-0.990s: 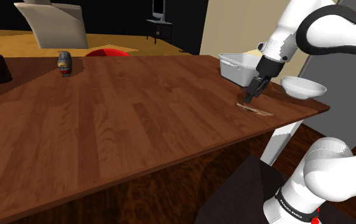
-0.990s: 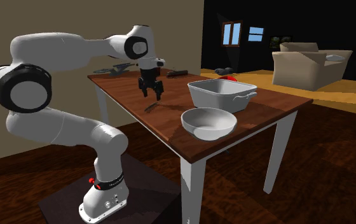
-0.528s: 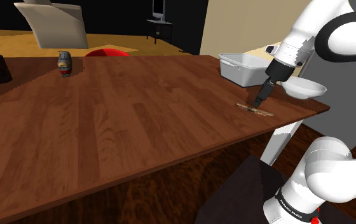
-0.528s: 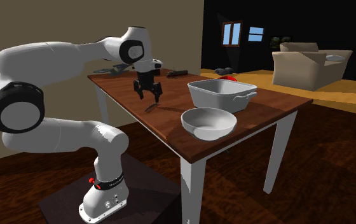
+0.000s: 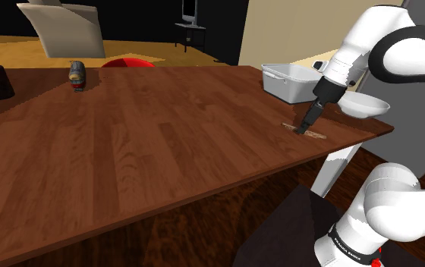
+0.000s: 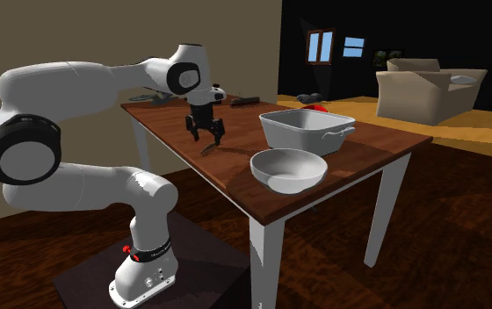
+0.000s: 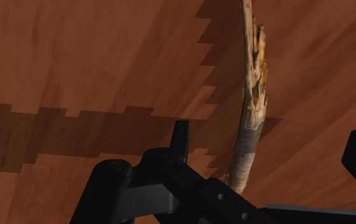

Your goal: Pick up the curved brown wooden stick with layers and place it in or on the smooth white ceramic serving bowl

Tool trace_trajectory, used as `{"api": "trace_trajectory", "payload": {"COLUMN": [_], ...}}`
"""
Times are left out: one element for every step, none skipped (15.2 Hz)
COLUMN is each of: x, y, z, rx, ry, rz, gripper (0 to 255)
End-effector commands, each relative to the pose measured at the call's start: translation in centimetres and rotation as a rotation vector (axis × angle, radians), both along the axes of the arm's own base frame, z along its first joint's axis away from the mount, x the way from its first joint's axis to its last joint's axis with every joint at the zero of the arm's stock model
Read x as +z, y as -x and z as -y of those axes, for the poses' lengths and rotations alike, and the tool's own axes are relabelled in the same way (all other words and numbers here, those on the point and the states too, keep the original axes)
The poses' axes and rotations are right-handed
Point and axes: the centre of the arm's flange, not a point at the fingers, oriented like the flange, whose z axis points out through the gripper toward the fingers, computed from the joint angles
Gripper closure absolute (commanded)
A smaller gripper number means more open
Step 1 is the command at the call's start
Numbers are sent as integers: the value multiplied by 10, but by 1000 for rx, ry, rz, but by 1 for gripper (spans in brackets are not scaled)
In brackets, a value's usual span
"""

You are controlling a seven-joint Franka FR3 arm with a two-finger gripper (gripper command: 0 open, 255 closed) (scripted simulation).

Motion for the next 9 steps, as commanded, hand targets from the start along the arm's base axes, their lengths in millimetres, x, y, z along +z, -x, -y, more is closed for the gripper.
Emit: {"api": "trace_trajectory", "payload": {"x": [0,0,0,0,0,0,0,0,0], "y": [0,0,0,0,0,0,0,0,0], "z": [0,0,0,0,0,0,0,0,0], "rx": [0,0,0,0,0,0,0,0,0], "ry": [0,0,0,0,0,0,0,0,0], "rz": [0,0,0,0,0,0,0,0,0], "gripper": [0,0,255,255,255,255,255,255,255]}}
